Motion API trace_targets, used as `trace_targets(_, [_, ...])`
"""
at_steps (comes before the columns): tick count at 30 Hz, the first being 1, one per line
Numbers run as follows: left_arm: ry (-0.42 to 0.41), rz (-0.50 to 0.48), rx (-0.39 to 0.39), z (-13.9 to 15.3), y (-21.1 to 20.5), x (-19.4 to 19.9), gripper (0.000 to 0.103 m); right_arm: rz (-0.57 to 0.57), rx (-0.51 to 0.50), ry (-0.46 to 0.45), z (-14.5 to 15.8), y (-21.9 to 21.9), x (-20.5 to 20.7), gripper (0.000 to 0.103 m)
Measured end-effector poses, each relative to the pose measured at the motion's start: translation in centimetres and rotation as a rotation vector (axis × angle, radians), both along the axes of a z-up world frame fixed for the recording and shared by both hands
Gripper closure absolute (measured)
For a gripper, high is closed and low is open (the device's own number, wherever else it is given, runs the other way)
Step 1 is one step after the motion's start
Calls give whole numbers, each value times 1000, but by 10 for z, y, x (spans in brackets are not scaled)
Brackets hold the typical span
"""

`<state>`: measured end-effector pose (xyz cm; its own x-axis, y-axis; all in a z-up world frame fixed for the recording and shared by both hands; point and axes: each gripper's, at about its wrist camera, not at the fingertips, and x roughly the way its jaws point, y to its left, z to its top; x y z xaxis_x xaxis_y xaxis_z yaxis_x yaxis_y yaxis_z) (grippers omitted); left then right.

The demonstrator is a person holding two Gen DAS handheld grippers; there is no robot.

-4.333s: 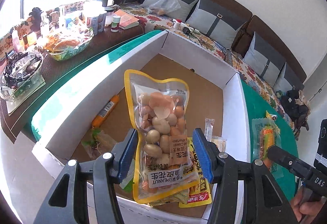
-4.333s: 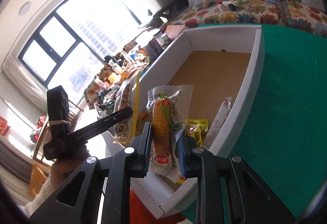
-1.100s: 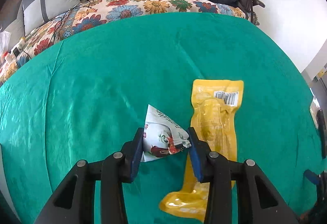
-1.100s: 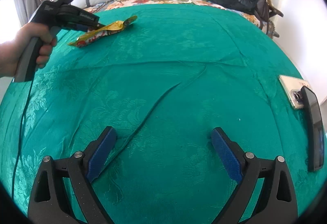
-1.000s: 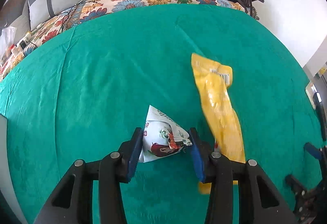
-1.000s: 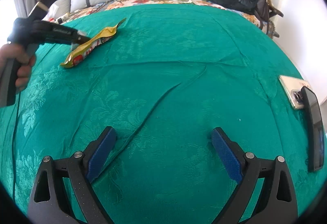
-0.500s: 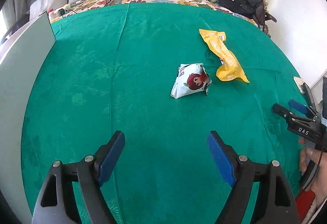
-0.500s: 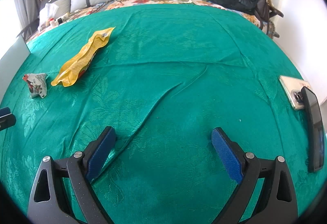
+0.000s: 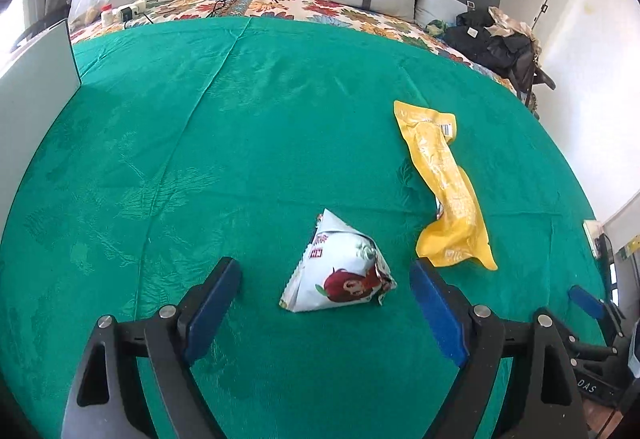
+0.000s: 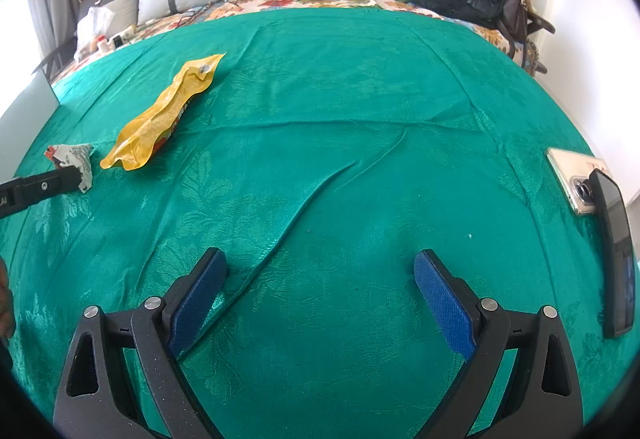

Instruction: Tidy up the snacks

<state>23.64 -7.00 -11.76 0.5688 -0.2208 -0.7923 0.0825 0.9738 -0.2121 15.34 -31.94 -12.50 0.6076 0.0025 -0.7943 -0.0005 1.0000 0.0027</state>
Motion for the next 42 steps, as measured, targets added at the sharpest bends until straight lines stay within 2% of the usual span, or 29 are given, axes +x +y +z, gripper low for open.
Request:
trace_targets(6, [-20, 27, 120, -7, -8, 22, 10, 0, 0, 0, 0, 0, 0, 6])
trace_targets(8, [-24, 37, 154, -9, -9, 24, 10, 0, 0, 0, 0, 0, 0, 6])
trace_targets(9, [-30, 43, 164, -9, -9, 24, 16, 0, 0, 0, 0, 0, 0, 6])
trace_targets(10, [-48, 55, 171, -8, -8, 22, 35, 0, 0, 0, 0, 0, 0, 6])
trace_targets(11, [-62, 69, 178, -7, -5, 20, 45, 0, 1, 0, 0, 0, 0, 6])
trace_targets(12, [-65, 80, 182, -7, -2, 19, 54, 0, 1, -1, 0, 0, 0, 6])
trace_targets(13, [-67, 84, 167, -8, 3, 18, 58, 1, 0, -1, 0, 0, 0, 6])
trace_targets(15, [-70, 77, 139, -8, 11, 16, 59, 1, 0, -1, 0, 0, 0, 6])
trace_targets(18, [-72, 51, 164, -9, 15, 10, 56, 1, 0, -1, 0, 0, 0, 6])
trace_targets(20, [-68, 23, 147, -10, 18, 9, 36, 1, 0, -1, 0, 0, 0, 6])
trace_targets(21, [-58, 15, 143, -11, 18, 10, 21, 1, 0, -1, 0, 0, 0, 6])
trace_targets(22, [-54, 11, 140, -12, 17, 10, 20, 1, 0, -1, 0, 0, 0, 6])
trace_targets(26, [-45, 16, 192, -13, 10, 9, 22, 1, 1, -1, -1, 0, 0, 6])
trace_targets(27, [-54, 16, 203, -13, 10, 7, 31, 1, 1, -1, 0, -1, 0, 6])
trace_targets(28, [-65, 19, 199, -12, 11, 3, 47, 1, 1, -1, 0, -1, 0, 6])
trace_targets(29, [-73, 26, 199, -11, 13, 0, 55, 1, 1, -1, -1, 0, 0, 6])
trace_targets(31, [-75, 22, 190, -11, 18, -5, 62, 1, 0, -1, 0, -1, 0, 6])
trace_targets(39, [-64, 2, 217, -8, 26, -19, 64, 2, 1, -1, 0, -1, 0, 6])
trace_targets(41, [-65, 0, 220, -9, 29, -21, 61, 2, 1, -1, -1, -1, 0, 6])
trace_targets(42, [-64, 5, 220, -9, 30, -20, 54, 2, 1, -1, 0, -1, 0, 6])
